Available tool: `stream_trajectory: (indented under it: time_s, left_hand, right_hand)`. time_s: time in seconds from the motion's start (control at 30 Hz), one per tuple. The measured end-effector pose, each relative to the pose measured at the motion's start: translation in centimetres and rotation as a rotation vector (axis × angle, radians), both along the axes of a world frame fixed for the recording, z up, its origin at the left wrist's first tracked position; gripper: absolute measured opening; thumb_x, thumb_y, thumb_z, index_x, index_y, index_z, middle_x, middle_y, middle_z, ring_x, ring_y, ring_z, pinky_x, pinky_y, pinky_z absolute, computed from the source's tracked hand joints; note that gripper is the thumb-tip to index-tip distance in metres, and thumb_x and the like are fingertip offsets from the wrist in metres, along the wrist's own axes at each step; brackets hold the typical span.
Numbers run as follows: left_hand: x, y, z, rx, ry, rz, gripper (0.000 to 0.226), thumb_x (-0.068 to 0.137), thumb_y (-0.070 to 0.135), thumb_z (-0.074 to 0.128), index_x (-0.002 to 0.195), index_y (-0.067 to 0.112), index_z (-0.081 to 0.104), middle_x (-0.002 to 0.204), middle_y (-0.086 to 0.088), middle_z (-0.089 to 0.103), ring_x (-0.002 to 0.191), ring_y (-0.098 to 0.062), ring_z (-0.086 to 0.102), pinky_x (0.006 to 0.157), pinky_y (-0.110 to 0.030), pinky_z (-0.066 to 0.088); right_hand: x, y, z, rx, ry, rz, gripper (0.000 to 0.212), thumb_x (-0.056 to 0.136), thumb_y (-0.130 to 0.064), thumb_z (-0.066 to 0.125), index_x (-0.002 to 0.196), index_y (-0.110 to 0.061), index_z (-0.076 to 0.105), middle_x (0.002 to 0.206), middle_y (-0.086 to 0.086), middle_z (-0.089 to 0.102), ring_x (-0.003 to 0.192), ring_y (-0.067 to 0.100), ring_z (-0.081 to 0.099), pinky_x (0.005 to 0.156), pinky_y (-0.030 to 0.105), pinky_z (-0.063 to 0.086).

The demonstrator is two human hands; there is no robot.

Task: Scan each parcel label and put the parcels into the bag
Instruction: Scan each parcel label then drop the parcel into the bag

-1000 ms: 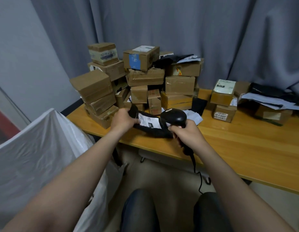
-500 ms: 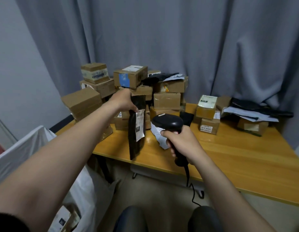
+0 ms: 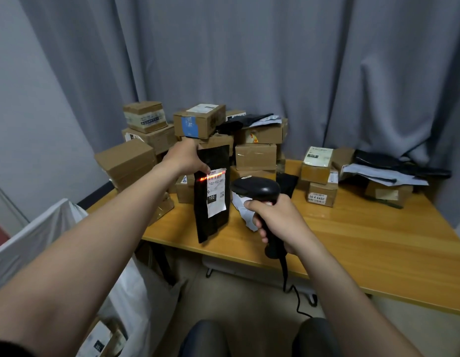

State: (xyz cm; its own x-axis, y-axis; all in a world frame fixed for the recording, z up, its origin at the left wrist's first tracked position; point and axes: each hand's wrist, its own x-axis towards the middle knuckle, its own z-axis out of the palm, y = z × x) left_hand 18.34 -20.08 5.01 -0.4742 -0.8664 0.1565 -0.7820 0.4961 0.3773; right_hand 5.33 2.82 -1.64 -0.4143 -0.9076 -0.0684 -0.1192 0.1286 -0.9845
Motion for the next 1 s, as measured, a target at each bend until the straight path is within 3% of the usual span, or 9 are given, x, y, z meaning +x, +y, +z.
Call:
stream_trajectory:
  time_s: [0.3, 0.77, 1.0]
  left_hand:
    - [0.7, -0.6, -0.2, 0.014, 0.031, 0.041, 0.054, 0.072, 0.029, 0.092, 0.118, 0.017, 0.067, 0.113, -0.001, 0.070, 0.104, -0.021, 0.066, 0.081, -0.038, 0.056]
    - [1.6, 1.0, 0.1, 0.061, 0.037, 0.047, 0.043, 0.076, 0.025, 0.090, 0.111, 0.014, 0.069, 0.105, -0.003, 0.071, 0.097, -0.021, 0.068, 0.080, -0.037, 0.057]
    - [5.8, 2.8, -0.7, 0.100, 0.057, 0.167, 0.044, 0.072, 0.030, 0.093, 0.104, 0.013, 0.069, 0.099, 0.000, 0.070, 0.091, -0.020, 0.067, 0.078, -0.038, 0.057]
  right_hand:
    - [0.0, -0.2, -0.3, 0.006, -0.026, 0.015, 0.030, 0.098, -0.028, 0.069, 0.074, -0.012, 0.063, 0.057, 0.003, 0.057, 0.045, 0.016, 0.051, 0.048, 0.029, 0.046]
    - [-0.1, -0.5, -0.5, 0.002, 0.016, 0.003, 0.026, 0.097, -0.028, 0.069, 0.079, -0.010, 0.065, 0.058, 0.002, 0.058, 0.045, 0.015, 0.052, 0.048, 0.029, 0.047]
    - [1.9, -2.0, -1.1, 0.017, 0.033, 0.013, 0.021, 0.096, -0.025, 0.068, 0.085, -0.008, 0.065, 0.062, 0.005, 0.058, 0.051, 0.018, 0.054, 0.050, 0.031, 0.048]
